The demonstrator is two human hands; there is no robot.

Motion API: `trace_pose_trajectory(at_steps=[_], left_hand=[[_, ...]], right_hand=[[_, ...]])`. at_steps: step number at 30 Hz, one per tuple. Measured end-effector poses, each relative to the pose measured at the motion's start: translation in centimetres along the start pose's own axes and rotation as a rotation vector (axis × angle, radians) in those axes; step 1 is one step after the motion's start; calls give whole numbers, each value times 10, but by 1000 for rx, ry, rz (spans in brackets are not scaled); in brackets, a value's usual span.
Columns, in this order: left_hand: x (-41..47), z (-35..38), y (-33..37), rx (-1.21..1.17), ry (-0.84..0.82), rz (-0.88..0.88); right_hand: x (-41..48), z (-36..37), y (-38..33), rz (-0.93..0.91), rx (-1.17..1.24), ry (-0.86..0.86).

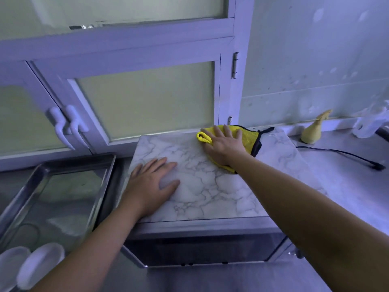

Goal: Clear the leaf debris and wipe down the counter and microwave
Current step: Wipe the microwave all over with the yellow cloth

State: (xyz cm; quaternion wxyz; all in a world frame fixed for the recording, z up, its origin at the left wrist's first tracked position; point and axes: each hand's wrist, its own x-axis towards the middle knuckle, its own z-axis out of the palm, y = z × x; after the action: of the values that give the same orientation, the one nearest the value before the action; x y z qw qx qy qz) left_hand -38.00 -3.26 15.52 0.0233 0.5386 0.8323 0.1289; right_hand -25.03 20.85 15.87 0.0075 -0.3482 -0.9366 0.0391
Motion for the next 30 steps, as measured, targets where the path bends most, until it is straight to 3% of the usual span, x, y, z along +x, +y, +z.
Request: trace_pose_trajectory(at_steps=[6,12,17,26,28,30], left_hand=[[-3,2,-3,32,41,-38],[-9,-2,1,54,-42,-227],[-9,-3,-2,12,-31,-216],[-6,0,-8,-58,73,-233],[-5,-1,-10,-141,156,-286],[-5,-3,-17,-391,304,-453]], right_hand=[[-78,5,-32,-20,1,-9],[-147,3,-66,-32,40,-54],[-183,15,-80,-111,3,-37],[-93,6,-79,-178,-8,-120],[-56,5,-85,-176,-3,-112],[-21,6,-91,-177,1,-100]])
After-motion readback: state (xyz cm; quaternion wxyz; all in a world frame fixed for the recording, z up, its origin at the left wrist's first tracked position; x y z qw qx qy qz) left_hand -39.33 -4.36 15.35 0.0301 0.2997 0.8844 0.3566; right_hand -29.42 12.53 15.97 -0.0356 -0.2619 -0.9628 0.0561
